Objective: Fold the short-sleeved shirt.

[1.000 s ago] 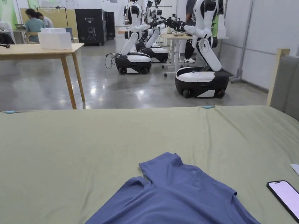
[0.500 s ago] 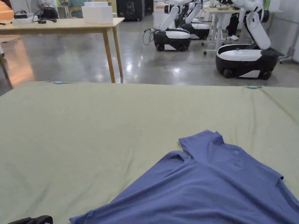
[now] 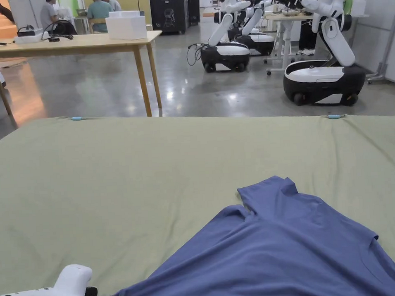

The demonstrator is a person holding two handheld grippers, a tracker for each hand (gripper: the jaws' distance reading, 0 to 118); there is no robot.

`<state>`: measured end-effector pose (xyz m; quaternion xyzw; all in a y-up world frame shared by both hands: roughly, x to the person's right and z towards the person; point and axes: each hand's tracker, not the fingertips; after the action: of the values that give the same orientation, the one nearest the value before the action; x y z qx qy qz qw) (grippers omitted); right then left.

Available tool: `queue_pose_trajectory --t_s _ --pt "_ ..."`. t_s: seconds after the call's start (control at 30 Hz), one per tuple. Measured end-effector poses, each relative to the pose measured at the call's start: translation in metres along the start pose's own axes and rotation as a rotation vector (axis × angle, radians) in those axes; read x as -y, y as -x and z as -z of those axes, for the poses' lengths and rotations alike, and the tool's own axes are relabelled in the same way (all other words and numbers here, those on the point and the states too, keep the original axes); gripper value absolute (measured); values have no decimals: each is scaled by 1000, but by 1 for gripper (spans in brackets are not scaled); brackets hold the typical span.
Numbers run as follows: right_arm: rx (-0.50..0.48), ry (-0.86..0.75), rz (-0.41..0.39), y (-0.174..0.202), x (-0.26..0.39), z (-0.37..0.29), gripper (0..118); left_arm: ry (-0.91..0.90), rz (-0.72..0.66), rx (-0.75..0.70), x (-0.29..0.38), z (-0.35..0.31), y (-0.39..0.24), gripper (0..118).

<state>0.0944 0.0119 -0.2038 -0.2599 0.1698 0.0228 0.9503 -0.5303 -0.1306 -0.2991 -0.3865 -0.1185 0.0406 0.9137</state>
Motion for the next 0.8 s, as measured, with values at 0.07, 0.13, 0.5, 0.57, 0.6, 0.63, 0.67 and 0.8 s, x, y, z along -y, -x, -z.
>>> queue_pose_trajectory --t_s 0.07,0.13,0.5,0.57,0.6,0.63,0.67,0.8 --pt "20 13 -13 1 -1 4 1 28 19 36 6 1 -2 10" --pt "35 24 -20 -1 -4 9 1 -27 42 65 9 -8 -6 8" --pt "-13 4 -220 -18 -129 176 1 -51 62 34 1 -19 -19 7" --pt "-64 55 -225 -32 -146 242 50 -63 51 47 2 -23 -23 7" --pt "-54 90 -199 -39 -151 279 91 -75 44 51 2 -25 -24 7" --pt "-61 146 -181 -44 -155 311 117 -74 39 54 1 -26 -25 7" --pt "-54 195 -182 -50 -157 344 117 -71 39 60 1 -26 -27 7" --pt "39 324 -227 -63 -154 440 111 -76 -6 107 -1 -28 -33 7"
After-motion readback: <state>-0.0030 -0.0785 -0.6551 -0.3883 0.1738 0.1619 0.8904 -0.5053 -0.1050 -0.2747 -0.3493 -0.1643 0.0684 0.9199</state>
